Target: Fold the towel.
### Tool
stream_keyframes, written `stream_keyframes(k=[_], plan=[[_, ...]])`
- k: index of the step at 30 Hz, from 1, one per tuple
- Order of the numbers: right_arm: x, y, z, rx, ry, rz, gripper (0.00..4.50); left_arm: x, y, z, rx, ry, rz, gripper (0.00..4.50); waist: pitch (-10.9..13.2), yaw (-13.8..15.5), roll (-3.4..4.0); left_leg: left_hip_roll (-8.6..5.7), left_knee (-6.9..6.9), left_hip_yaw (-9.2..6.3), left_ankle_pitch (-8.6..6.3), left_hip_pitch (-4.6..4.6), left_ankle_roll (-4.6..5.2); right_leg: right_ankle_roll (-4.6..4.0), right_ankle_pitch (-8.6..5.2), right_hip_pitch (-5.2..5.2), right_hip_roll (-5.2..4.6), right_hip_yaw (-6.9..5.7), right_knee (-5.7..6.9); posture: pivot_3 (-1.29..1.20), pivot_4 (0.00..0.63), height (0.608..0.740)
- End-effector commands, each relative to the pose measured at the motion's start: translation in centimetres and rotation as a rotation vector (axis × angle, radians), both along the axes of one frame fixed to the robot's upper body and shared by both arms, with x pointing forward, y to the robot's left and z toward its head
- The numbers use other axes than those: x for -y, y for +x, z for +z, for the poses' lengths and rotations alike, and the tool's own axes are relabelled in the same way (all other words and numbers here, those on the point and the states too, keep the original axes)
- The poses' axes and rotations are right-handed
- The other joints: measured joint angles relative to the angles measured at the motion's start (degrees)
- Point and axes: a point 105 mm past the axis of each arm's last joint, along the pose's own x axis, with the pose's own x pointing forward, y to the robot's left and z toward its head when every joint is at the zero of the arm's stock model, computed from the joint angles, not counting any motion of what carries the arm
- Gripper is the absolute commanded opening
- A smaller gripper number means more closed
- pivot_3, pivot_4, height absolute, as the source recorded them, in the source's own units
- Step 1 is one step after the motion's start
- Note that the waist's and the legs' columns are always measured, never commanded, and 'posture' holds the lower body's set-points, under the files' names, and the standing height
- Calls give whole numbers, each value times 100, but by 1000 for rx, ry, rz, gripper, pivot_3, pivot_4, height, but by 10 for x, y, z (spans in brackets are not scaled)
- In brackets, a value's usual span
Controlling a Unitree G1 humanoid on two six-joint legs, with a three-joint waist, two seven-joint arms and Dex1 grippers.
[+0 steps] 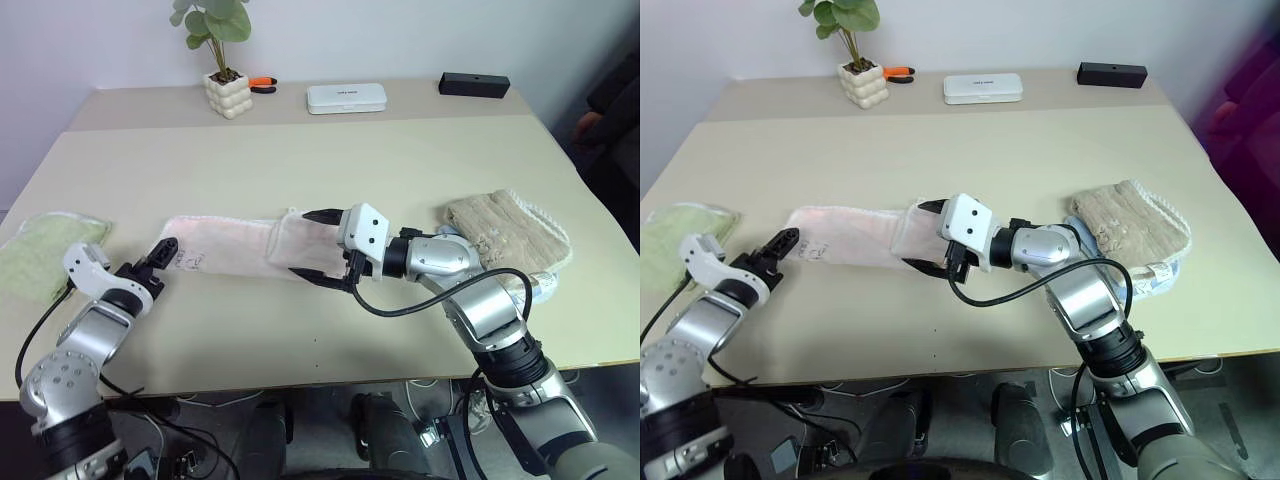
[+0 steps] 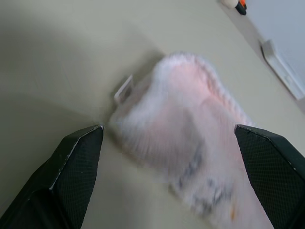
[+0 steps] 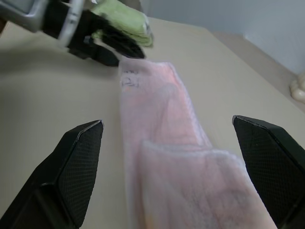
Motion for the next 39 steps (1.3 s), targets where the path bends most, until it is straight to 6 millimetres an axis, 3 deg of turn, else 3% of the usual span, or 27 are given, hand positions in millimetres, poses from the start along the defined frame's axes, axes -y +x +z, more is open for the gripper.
stream_keyframes(k=[1, 8, 9, 12, 15, 18, 21, 25, 28, 32, 39], plan=[[-3, -7, 11, 53, 21, 10, 4500, 3, 7, -10, -45, -24, -23, 3663, 0, 2, 0, 0, 0, -1, 0, 0, 0, 2, 1, 0, 0, 0, 0, 0, 150, 738], [3, -9, 7, 57, -1, -19, 4500, 2, 14, -7, -15, -80, -2, 182, 2, 0, -4, 0, -1, -2, 1, -1, -2, 4, 2, 0, -2, -1, -1, 0, 150, 738], [3, -9, 6, 55, -3, -23, 4500, 0, 15, -1, 22, -68, 8, 80, 2, -2, -4, 0, -1, -2, 1, -1, -2, 4, 2, 0, -2, -1, -1, 0, 150, 738], [9, -9, 3, 27, -8, -52, 4500, -10, 13, 34, 194, 74, 48, 80, 6, -5, -11, 0, -3, -2, 1, -2, -3, 2, 1, -3, -1, -1, -1, 0, 150, 738], [20, -9, -4, -6, -20, -92, 4500, -4, 10, 64, 307, 189, 5, 80, 8, 4, -18, 1, -4, -2, 2, -4, -6, -11, -6, -3, -2, -1, -4, 0, 150, 738], [37, -10, -15, -47, -46, -142, 4500, 29, 6, 100, 438, 370, -178, 80, 8, 15, -19, 0, -5, 0, 1, -7, -7, -13, -7, -3, -3, -1, -8, 0, 150, 738], [50, -6, -22, -71, -53, -197, 4500, 77, 2, 116, 525, 489, -414, 80, 8, 17, -19, -1, -4, 3, 2, -11, -8, -16, -9, -2, -5, 0, -16, 0, 150, 738], [60, 0, -31, -73, -74, -253, 4500, 141, -7, 105, 559, 576, -722, 80, 8, -15, -18, -1, -5, 9, 2, -10, -8, -16, -9, 0, -5, 4, -22, 0, 150, 738], [64, 3, -33, -73, -77, -277, 4500, 173, -12, 83, 536, 653, -897, 80, 9, -30, -18, 0, -9, 9, 2, -9, -7, -14, -8, -2, -1, 5, -22, 0, 150, 738], [66, 2, -36, -77, -74, -299, 4500, 197, -5, 48, 480, 751, -1017, 80, 9, -11, -18, 0, -9, 9, 2, -8, -7, -14, -9, -2, 0, 5, -22, 0, 150, 738], [71, 3, -41, -78, -84, -334, 4500, 211, -5, 33, 466, 699, -1084, 80, 9, -9, -18, 0, -6, 6, 2, -17, -6, -10, -6, -2, -1, 4, -30, 0, 150, 738]])
